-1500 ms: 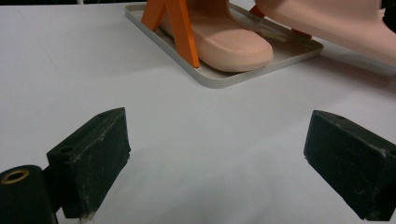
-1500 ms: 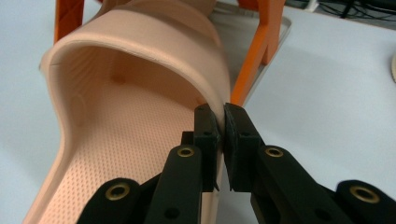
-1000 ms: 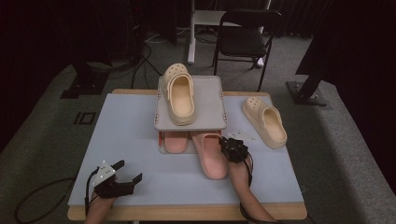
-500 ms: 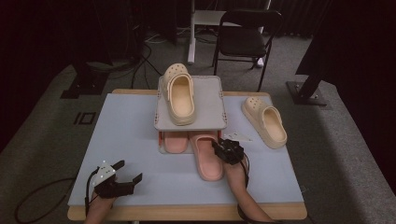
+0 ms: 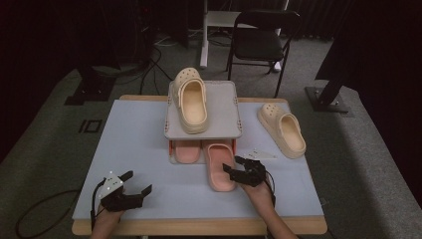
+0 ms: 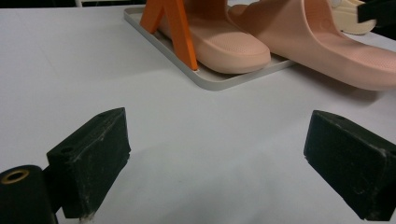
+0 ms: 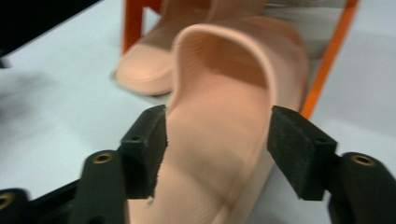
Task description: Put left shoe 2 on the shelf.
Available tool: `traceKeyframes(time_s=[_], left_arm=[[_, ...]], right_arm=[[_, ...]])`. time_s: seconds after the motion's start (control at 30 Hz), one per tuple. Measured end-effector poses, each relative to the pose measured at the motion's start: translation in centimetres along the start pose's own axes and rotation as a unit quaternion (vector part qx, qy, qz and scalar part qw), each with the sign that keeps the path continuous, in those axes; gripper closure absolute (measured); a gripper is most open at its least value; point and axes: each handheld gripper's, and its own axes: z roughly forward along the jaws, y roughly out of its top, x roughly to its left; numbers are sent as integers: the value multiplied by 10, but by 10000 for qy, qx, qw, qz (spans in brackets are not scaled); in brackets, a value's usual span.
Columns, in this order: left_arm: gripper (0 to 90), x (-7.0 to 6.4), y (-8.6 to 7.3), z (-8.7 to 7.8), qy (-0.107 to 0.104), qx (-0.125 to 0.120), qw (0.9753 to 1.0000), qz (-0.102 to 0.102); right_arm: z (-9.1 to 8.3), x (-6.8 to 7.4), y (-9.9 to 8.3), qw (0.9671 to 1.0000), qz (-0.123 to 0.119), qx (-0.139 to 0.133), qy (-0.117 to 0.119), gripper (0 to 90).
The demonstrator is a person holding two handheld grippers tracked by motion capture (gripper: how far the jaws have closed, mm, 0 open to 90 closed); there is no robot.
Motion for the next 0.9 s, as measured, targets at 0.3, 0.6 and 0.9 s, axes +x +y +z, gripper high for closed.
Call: traceKeyframes(time_s=[0.3,0.6,0.9], left_arm=[[68,0,0,1,-17,-6,10000,6],[68,0,0,0,-14,-12,10000,-5],[68,0,1,0,-13,-21,10000,9]], right_arm=[[-17,0,-17,9993,-245,143,245,240],[-24,-2,-31,9987,-236,229,383,205],[-22,-2,-42,9975,-341,351,507,158]])
